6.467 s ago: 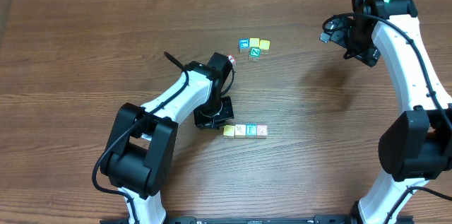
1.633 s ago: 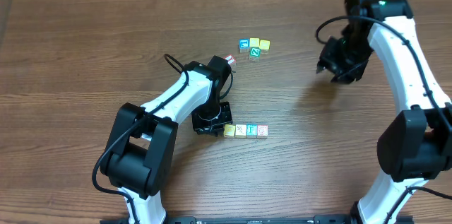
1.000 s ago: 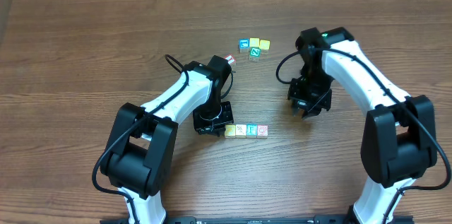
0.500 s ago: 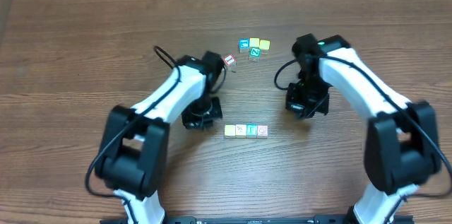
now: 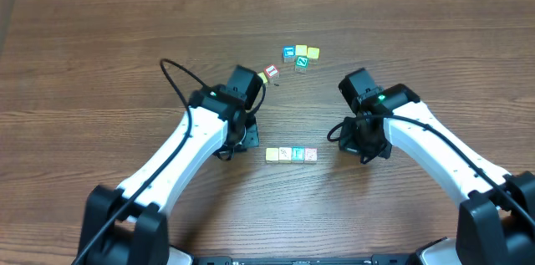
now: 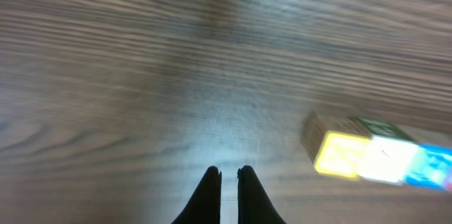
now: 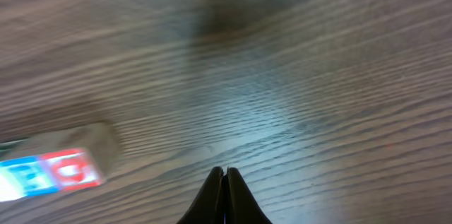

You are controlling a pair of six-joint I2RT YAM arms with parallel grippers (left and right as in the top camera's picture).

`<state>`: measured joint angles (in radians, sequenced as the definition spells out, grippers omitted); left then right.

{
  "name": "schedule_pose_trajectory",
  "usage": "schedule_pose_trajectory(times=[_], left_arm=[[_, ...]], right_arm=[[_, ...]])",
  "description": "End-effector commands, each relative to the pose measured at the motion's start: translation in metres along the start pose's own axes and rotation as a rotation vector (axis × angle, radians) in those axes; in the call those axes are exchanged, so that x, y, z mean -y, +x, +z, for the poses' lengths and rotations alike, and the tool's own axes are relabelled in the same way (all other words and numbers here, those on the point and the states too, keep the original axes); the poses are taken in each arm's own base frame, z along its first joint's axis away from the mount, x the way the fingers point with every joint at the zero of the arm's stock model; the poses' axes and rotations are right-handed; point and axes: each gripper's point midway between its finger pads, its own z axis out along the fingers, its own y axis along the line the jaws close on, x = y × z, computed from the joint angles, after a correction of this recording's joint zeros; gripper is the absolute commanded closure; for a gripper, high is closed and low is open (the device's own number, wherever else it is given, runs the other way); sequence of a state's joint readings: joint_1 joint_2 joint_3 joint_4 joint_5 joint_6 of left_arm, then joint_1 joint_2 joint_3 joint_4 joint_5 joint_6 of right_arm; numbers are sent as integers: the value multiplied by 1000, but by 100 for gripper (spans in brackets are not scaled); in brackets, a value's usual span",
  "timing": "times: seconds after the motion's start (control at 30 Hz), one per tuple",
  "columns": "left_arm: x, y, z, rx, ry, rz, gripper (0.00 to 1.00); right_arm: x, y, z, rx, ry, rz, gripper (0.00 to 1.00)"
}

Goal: Flip 4 blocks
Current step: 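Lower the right gripper against the red block at the row's right end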

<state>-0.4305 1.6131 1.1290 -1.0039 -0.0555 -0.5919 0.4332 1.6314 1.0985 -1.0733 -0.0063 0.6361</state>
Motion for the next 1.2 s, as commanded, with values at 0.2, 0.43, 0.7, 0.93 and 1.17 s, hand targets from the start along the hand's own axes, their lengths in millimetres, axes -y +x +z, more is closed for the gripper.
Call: schedule_pose_trajectory(times=[0.2, 0.43, 0.7, 0.93, 1.17], left_arm=[[28, 14, 46, -151, 118, 31, 96], [33, 18, 59, -199, 142, 16, 96], [39, 10, 59, -170, 166, 7, 96], [38, 11, 60, -173, 159, -4, 96], [36, 13, 60, -183, 152, -5, 96]], right_arm=[[-43, 0, 6, -21, -243, -11, 96], [-50, 7, 24, -40, -309, 49, 96], [-48, 10, 44, -37, -327, 122, 96], [-51, 8, 50, -26, -355, 159, 96], [-62, 16, 49, -24, -365, 117, 96]])
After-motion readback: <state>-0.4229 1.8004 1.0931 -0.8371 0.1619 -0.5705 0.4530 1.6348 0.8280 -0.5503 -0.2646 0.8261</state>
